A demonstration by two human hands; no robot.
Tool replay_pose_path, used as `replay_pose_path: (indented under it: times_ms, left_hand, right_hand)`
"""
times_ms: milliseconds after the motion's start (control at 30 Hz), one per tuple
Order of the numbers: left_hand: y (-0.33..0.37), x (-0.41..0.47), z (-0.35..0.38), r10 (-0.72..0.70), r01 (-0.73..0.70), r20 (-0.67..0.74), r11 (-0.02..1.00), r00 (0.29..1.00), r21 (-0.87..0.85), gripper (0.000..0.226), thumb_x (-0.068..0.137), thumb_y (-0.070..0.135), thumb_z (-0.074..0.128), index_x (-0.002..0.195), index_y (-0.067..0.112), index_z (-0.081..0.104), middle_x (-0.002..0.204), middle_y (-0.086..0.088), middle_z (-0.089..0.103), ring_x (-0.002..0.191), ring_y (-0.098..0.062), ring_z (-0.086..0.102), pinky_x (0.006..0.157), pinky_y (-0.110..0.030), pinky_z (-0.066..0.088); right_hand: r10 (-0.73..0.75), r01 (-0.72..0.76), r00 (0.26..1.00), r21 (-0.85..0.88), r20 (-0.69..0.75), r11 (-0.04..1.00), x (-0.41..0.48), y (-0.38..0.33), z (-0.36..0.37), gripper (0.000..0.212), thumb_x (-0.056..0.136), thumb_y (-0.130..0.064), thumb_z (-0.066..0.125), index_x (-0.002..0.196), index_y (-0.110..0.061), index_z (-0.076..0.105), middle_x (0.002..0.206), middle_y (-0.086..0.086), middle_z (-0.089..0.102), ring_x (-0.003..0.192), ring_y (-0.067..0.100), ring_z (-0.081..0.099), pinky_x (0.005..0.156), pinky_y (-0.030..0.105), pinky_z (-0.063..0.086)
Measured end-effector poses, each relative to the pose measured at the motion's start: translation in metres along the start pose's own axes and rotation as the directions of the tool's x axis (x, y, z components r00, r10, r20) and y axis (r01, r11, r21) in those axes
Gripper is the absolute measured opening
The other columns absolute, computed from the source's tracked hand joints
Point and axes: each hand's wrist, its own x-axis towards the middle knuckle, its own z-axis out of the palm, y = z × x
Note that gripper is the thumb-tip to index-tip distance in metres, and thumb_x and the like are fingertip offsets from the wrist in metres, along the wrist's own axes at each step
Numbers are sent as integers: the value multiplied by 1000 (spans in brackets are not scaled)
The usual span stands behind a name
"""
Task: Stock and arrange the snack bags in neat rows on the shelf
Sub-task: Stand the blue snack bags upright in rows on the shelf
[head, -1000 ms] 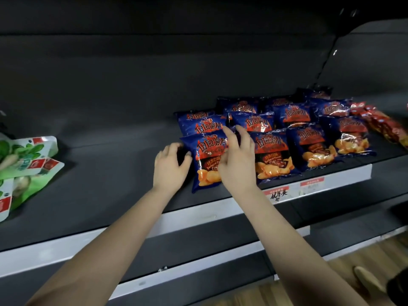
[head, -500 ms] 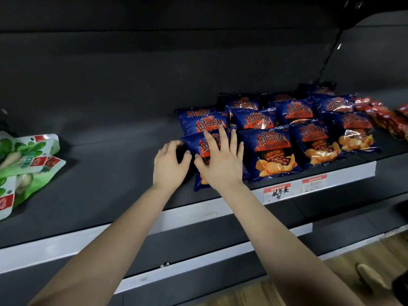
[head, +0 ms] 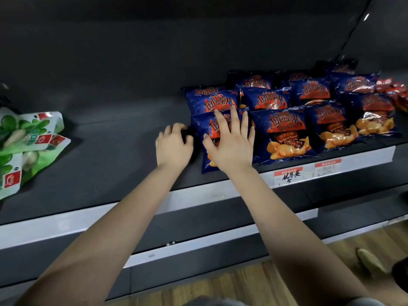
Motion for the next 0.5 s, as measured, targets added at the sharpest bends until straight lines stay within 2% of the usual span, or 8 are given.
replay_pose_path:
  times_ms: [200, 367, 500]
  left_hand:
    - [0, 0, -1, 11, -11, 8, 1000, 1000, 24, 30, 89, 19, 47, 117, 14, 57, 121, -12, 57, 110, -35, 49, 96, -39, 35]
    - [1, 4, -9, 67, -70, 32, 993, 997, 99, 32, 90, 22, 47, 119, 14, 55, 123, -13, 56, 111, -36, 48, 98, -40, 34]
    - [0, 5, -23, 113, -115, 23, 982, 993, 152, 30, 90, 25, 47, 117, 14, 56, 122, -13, 56, 110, -37, 50, 99, -40, 32]
  right_hand:
    - [8, -7, 999, -35, 34, 999, 0, -1, -3, 68, 90, -56, 41, 150, -35, 17, 161, 4, 5, 147, 33, -5, 114, 57, 5]
    - [21, -18, 987, -23, 161, 1000, 9, -5, -20, 70, 91, -64, 33, 151, -36, 8, 161, 3, -8, 145, 32, -16, 110, 64, -5]
    - [-39, 34, 997, 59, 70, 998, 20, -29, -35, 68, 93, -60, 34, 152, -32, 15, 161, 6, -4, 146, 30, -13, 111, 62, -5]
